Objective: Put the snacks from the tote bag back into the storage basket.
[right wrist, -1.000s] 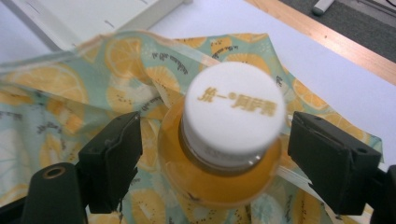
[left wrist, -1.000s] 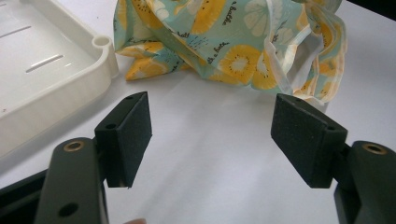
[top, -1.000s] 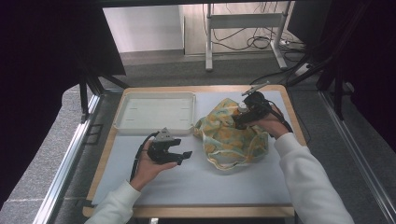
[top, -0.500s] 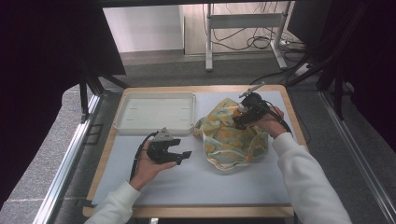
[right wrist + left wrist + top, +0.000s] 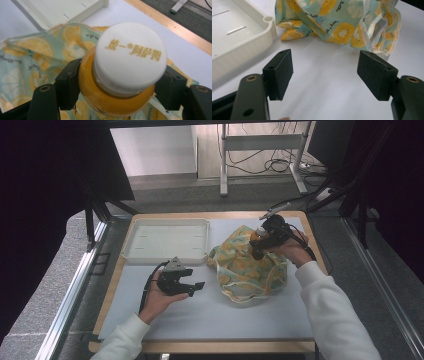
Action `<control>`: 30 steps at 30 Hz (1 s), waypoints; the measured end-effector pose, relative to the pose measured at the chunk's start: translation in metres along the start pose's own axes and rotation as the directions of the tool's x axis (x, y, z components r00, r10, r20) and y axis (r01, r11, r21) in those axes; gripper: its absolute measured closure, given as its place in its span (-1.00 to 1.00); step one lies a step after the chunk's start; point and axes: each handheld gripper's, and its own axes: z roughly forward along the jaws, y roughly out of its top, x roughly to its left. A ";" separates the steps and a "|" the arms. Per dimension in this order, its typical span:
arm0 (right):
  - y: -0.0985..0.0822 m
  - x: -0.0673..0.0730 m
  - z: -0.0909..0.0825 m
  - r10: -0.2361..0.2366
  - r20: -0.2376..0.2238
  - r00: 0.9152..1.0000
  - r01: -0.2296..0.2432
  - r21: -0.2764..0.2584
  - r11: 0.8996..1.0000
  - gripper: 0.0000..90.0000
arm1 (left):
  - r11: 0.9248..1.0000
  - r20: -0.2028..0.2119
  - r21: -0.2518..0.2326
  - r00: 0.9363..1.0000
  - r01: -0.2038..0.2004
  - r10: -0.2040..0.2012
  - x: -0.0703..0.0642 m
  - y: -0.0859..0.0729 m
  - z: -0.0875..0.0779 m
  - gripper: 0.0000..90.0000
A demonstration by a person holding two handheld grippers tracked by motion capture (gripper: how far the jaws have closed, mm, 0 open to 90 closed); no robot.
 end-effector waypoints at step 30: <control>0.021 0.014 -0.044 -0.033 -0.042 0.999 0.027 -0.124 0.992 -0.33 | 1.000 -0.001 0.010 1.000 -0.010 0.010 0.000 -0.001 0.001 -0.35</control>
